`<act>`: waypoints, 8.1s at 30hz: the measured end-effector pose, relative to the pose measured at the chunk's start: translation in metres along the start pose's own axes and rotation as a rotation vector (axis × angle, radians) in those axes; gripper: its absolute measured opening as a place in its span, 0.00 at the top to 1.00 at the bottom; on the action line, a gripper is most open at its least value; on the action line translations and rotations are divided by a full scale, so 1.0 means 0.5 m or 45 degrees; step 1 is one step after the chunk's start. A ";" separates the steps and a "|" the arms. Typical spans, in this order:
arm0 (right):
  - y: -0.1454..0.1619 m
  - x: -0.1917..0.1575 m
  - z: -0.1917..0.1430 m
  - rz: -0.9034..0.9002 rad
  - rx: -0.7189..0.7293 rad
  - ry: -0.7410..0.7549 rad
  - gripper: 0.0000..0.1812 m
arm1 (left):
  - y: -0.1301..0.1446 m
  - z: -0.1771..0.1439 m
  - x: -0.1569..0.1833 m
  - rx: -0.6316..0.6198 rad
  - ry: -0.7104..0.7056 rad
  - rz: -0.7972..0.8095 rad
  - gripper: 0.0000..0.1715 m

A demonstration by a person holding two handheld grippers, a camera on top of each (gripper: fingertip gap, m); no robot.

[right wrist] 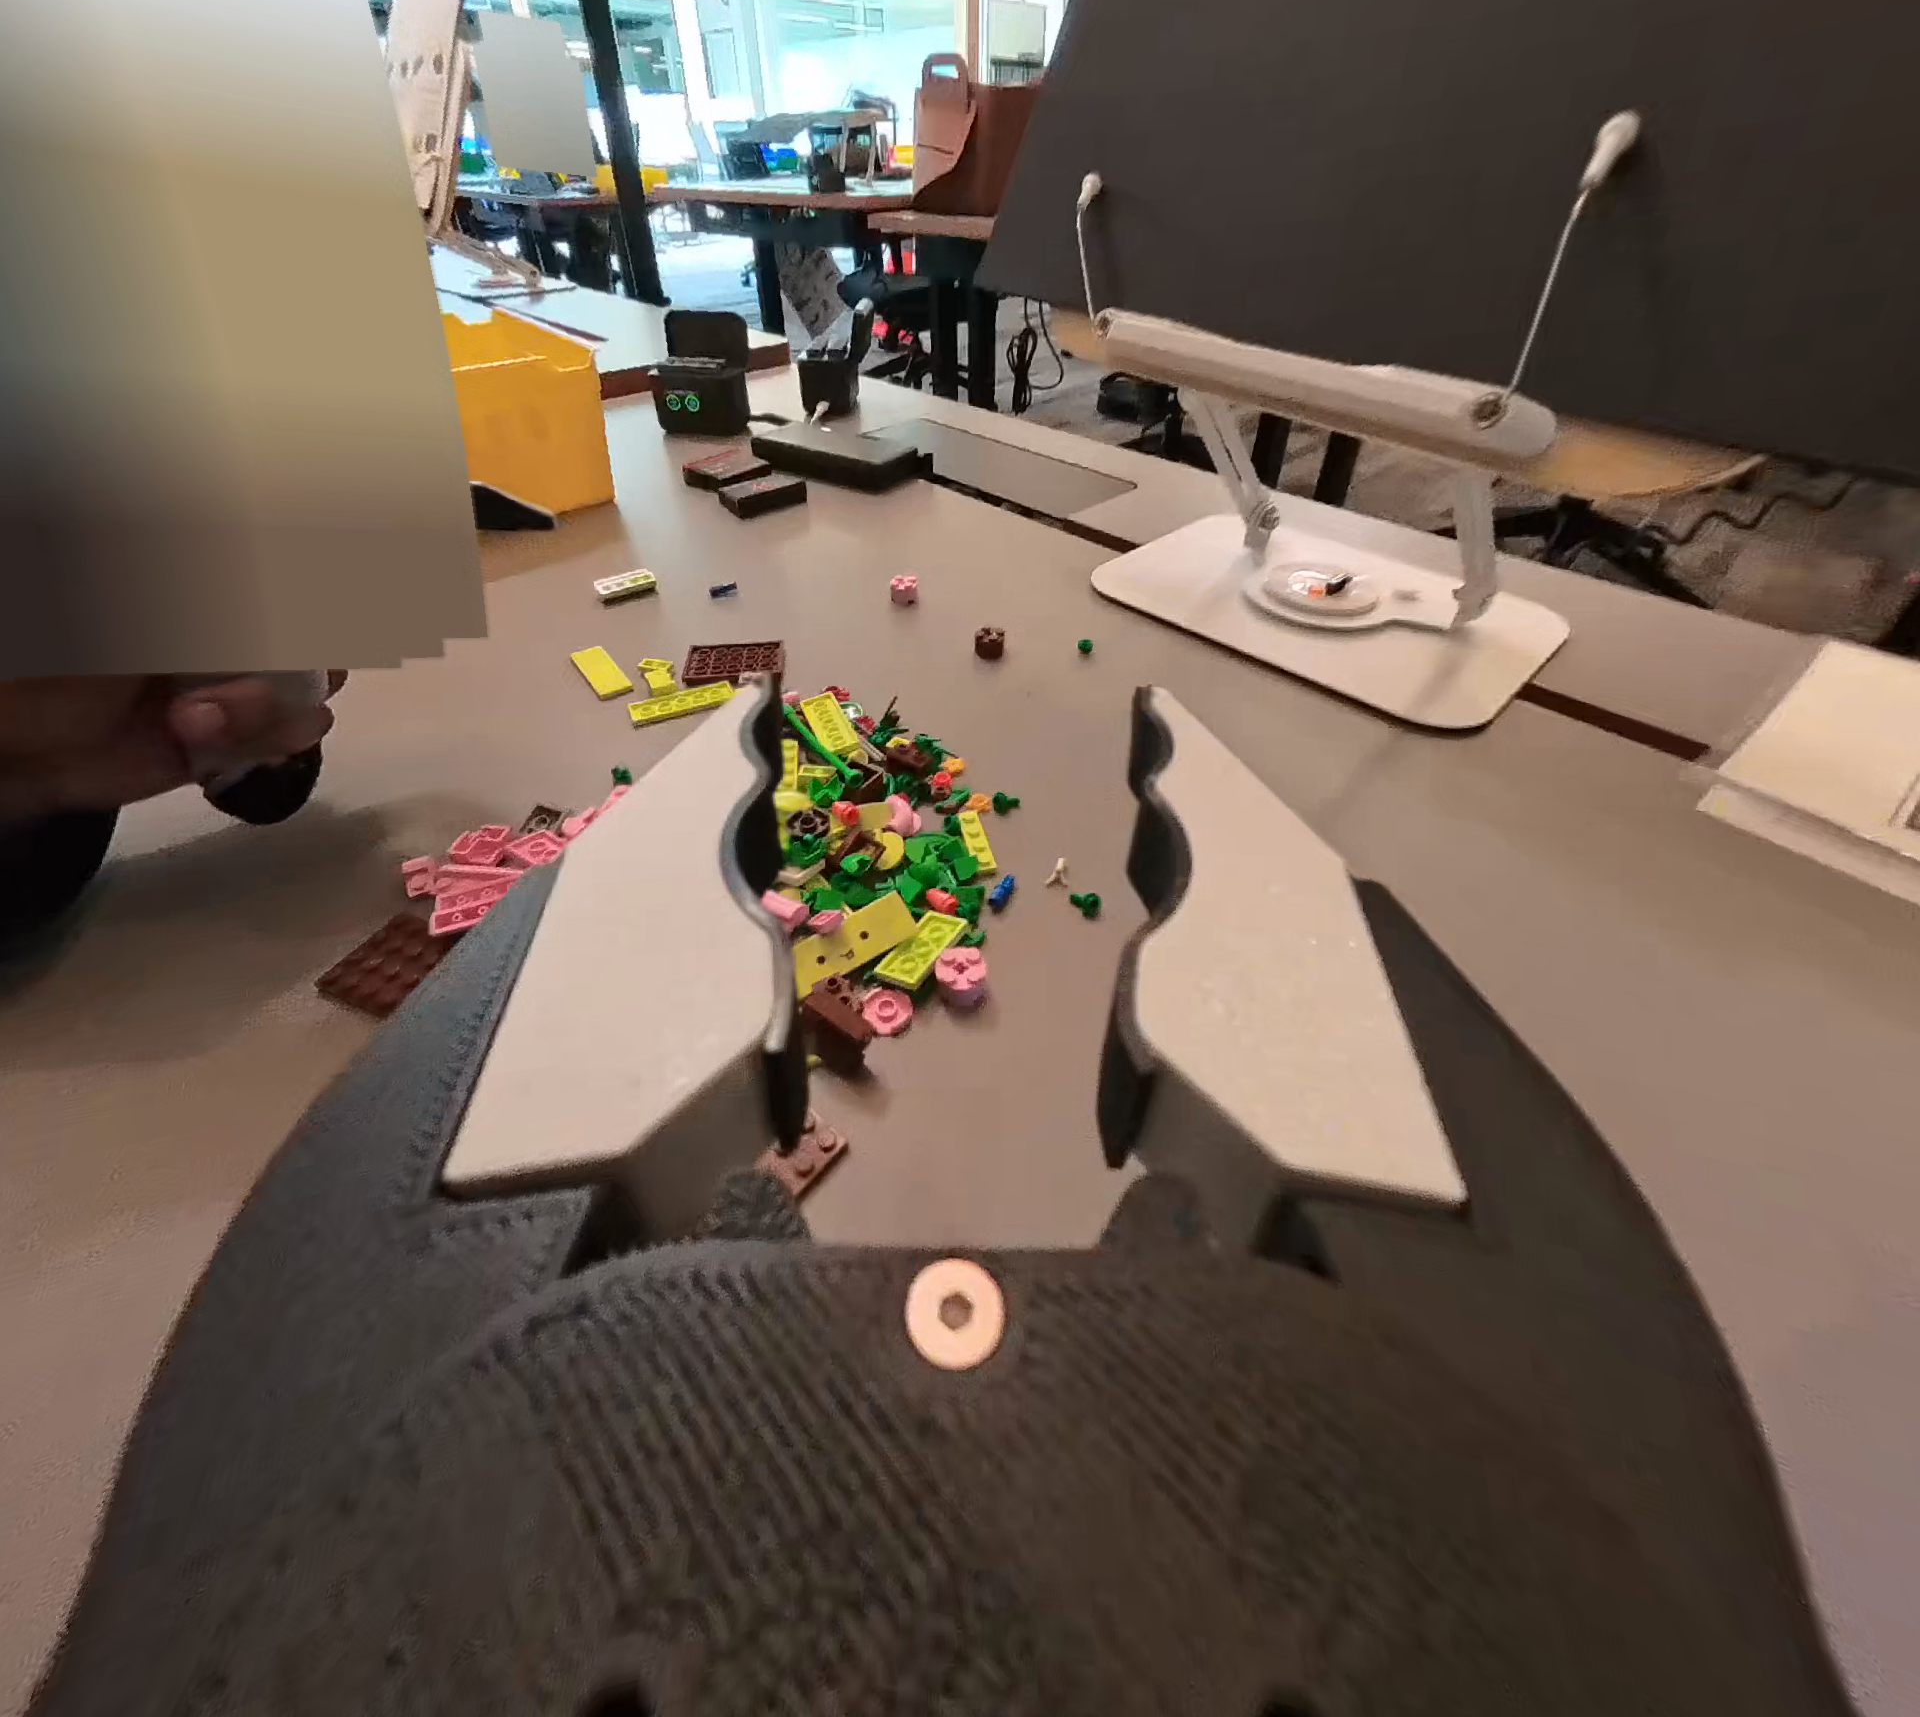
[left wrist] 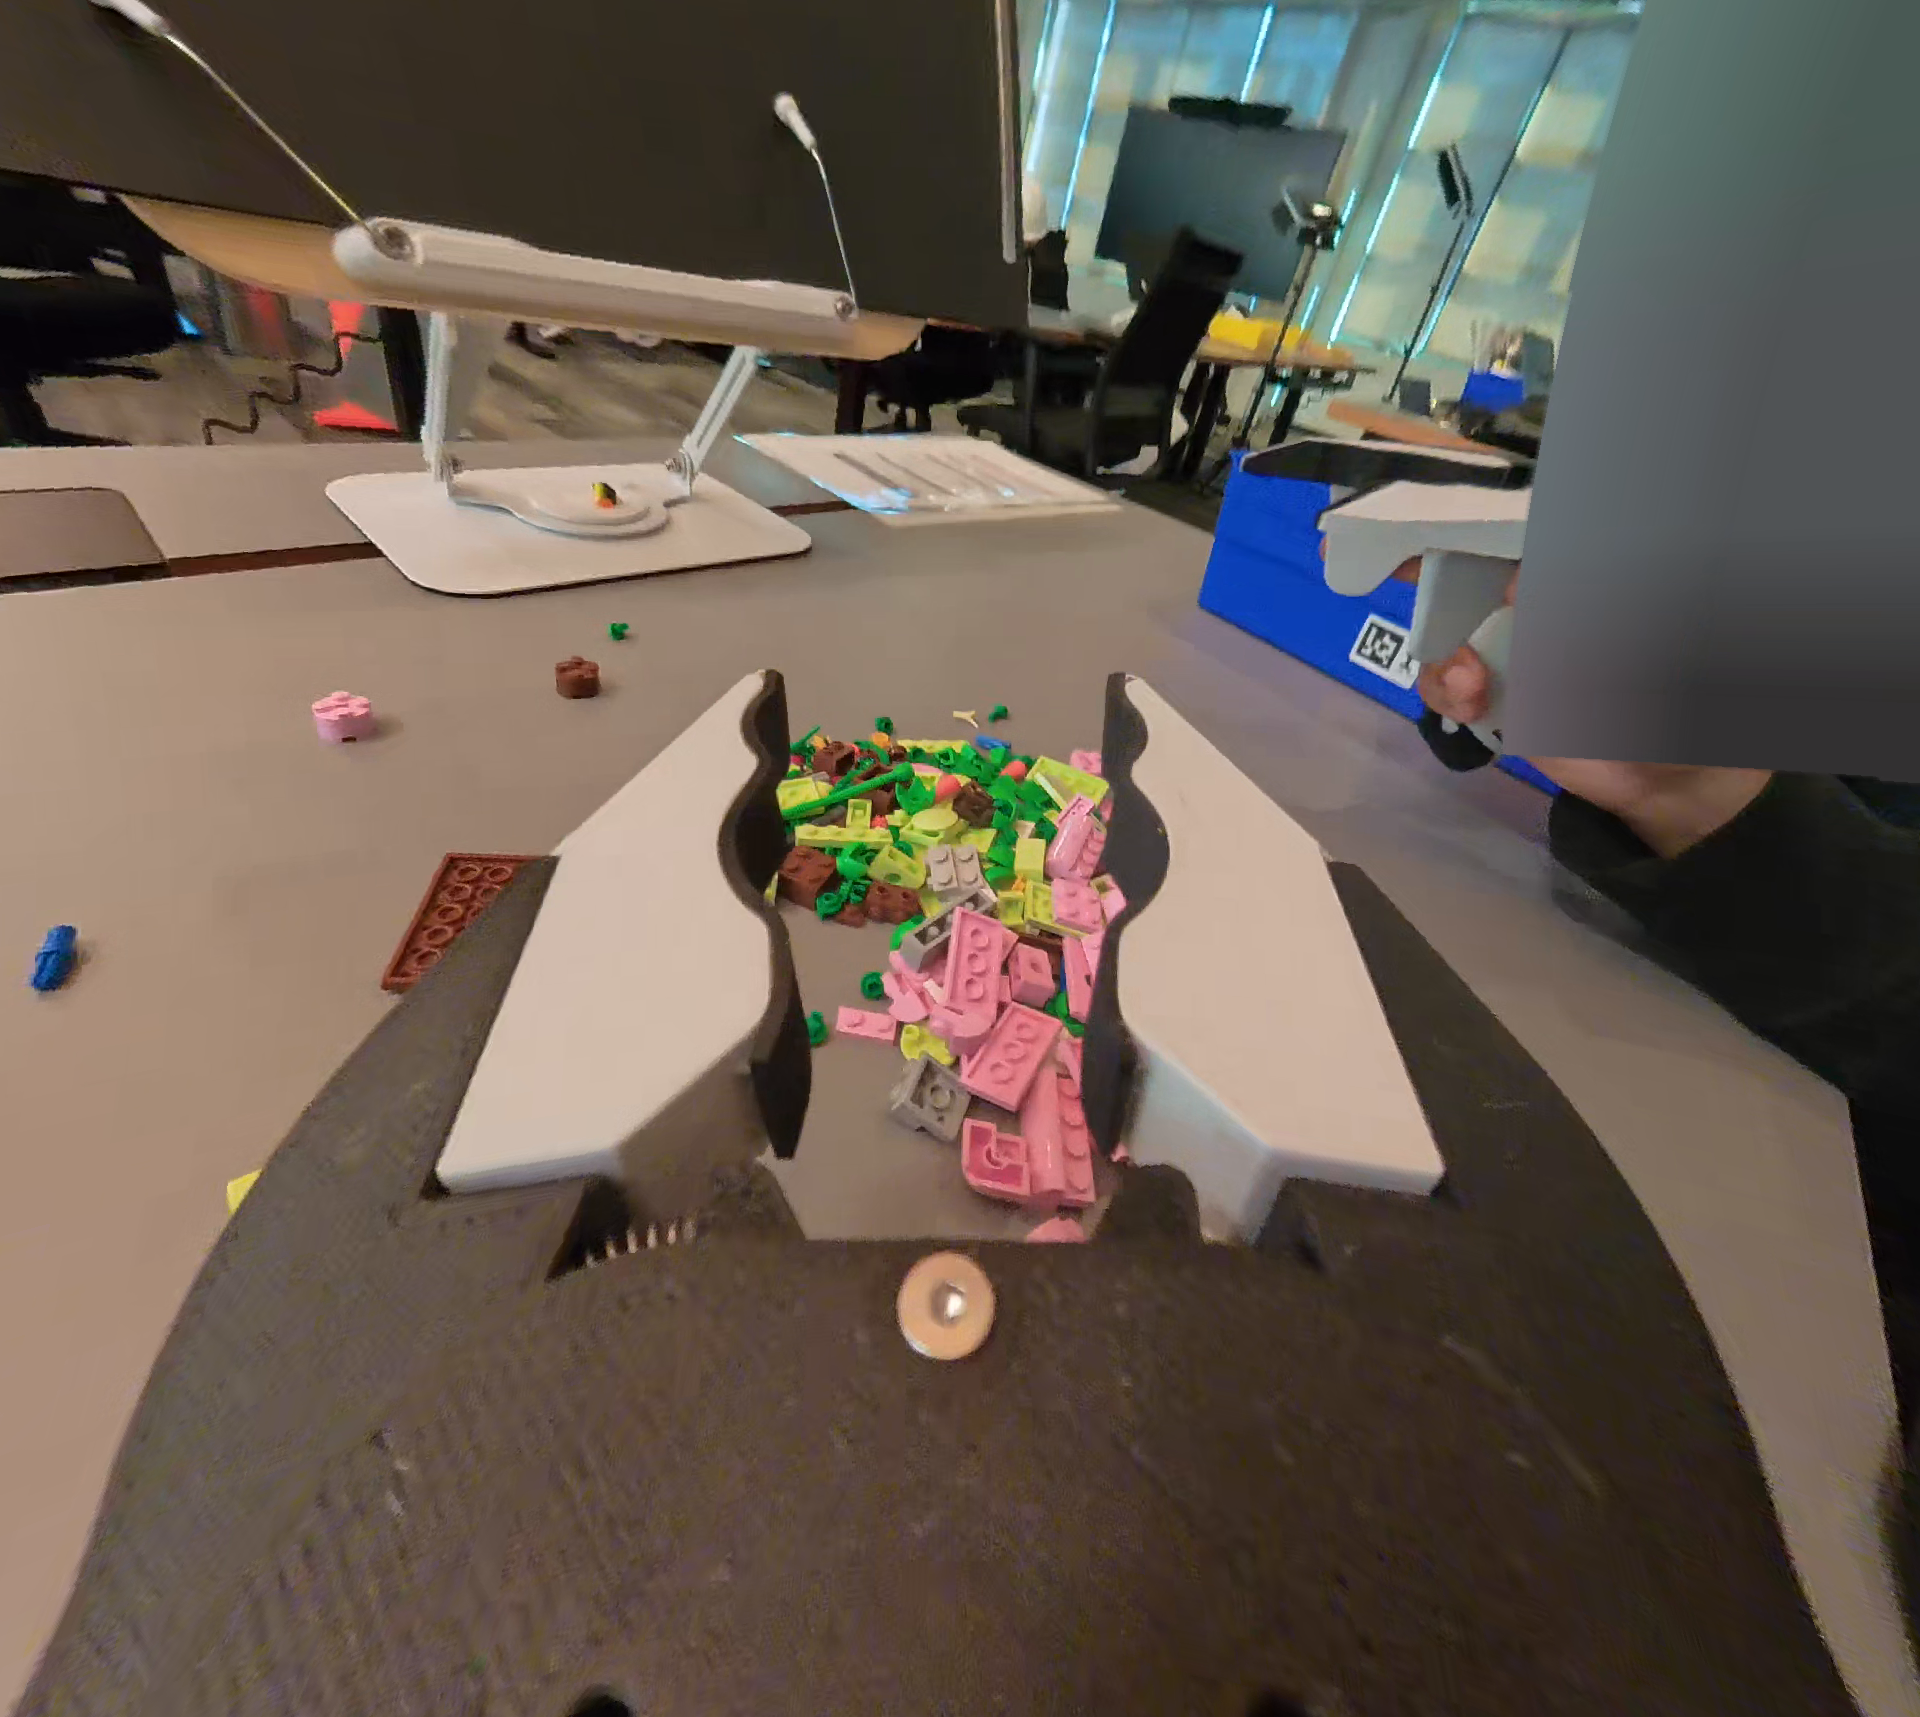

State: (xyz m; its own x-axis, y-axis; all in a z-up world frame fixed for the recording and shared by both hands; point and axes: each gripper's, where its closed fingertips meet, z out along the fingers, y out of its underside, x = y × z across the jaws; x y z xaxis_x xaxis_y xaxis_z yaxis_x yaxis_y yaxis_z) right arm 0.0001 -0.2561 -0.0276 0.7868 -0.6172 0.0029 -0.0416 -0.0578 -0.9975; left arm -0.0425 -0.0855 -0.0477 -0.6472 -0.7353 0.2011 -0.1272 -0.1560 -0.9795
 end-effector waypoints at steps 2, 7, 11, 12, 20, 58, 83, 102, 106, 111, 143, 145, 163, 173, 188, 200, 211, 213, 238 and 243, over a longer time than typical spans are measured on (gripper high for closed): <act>-0.008 -0.009 -0.005 -0.008 0.024 -0.006 0.64 | -0.002 -0.002 -0.002 0.009 0.016 -0.031 0.65; 0.013 -0.032 0.007 -0.023 -0.027 -0.071 0.64 | -0.002 -0.002 0.008 0.013 0.051 -0.010 0.64; 0.024 -0.050 0.014 -0.134 -0.071 -0.070 0.69 | -0.005 -0.003 0.006 0.014 0.034 0.047 0.65; 0.027 -0.053 0.016 -0.166 -0.085 -0.062 0.69 | -0.013 -0.008 -0.003 0.038 0.003 0.074 0.65; 0.058 -0.042 0.027 -0.205 -0.200 -0.010 0.68 | 0.025 -0.110 -0.224 -0.262 -0.482 0.296 0.77; 0.025 -0.016 0.013 -0.107 -0.085 0.056 0.76 | 0.019 -0.117 -0.240 -0.202 -0.481 0.062 0.88; 0.024 -0.022 0.013 -0.089 -0.079 0.034 0.77 | 0.028 -0.109 -0.231 -0.244 -0.446 0.084 0.87; 0.055 -0.073 0.029 -0.104 -0.176 -0.128 0.75 | 0.031 -0.106 -0.227 -0.250 -0.424 0.060 0.86; 0.138 -0.206 0.021 -0.050 -0.484 -0.614 0.84 | 0.032 -0.105 -0.226 -0.252 -0.419 0.054 0.86; 0.252 -0.239 0.014 -0.371 -0.824 -0.644 0.85 | 0.033 -0.103 -0.224 -0.255 -0.404 0.036 0.86; 0.202 -0.102 0.043 -0.080 -0.677 -0.223 0.84 | 0.036 -0.100 -0.219 -0.259 -0.374 -0.001 0.85; 0.180 -0.108 0.046 -0.003 -0.598 -0.253 0.77 | 0.036 -0.100 -0.218 -0.257 -0.372 -0.002 0.85; 0.139 -0.159 0.033 0.162 -0.484 -0.482 0.87 | 0.038 -0.098 -0.215 -0.257 -0.351 -0.045 0.85; 0.147 -0.136 0.035 0.144 -0.503 -0.395 0.91 | 0.028 -0.100 -0.212 -0.216 -0.368 0.000 0.86; 0.232 -0.090 -0.023 -0.252 -0.713 -0.429 0.85 | 0.029 -0.099 -0.210 -0.219 -0.357 -0.008 0.86; 0.265 -0.098 -0.032 -0.233 -0.838 -0.459 0.85 | 0.029 -0.099 -0.211 -0.219 -0.355 -0.013 0.86; 0.193 -0.083 -0.041 -0.069 -0.619 -0.482 0.98 | 0.029 -0.100 -0.210 -0.220 -0.354 -0.008 0.86; 0.184 -0.069 -0.039 -0.117 -0.586 -0.421 1.00 | 0.029 -0.100 -0.211 -0.220 -0.353 -0.013 0.86; 0.262 -0.076 -0.031 -0.166 -0.831 -0.394 0.85 | 0.081 -0.047 -0.154 -0.387 -0.171 -0.221 0.66; 0.262 -0.079 -0.030 -0.192 -0.827 -0.393 0.85 | 0.155 -0.013 -0.171 -0.733 -0.366 -0.018 0.65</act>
State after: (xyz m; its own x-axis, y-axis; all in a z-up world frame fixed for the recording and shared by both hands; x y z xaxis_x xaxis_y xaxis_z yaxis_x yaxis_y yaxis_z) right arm -0.0455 -0.2510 -0.1572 0.9465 -0.3221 0.0211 -0.2003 -0.6374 -0.7441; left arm -0.0019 -0.0303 -0.1407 -0.4257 -0.8955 0.1297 -0.5689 0.1534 -0.8080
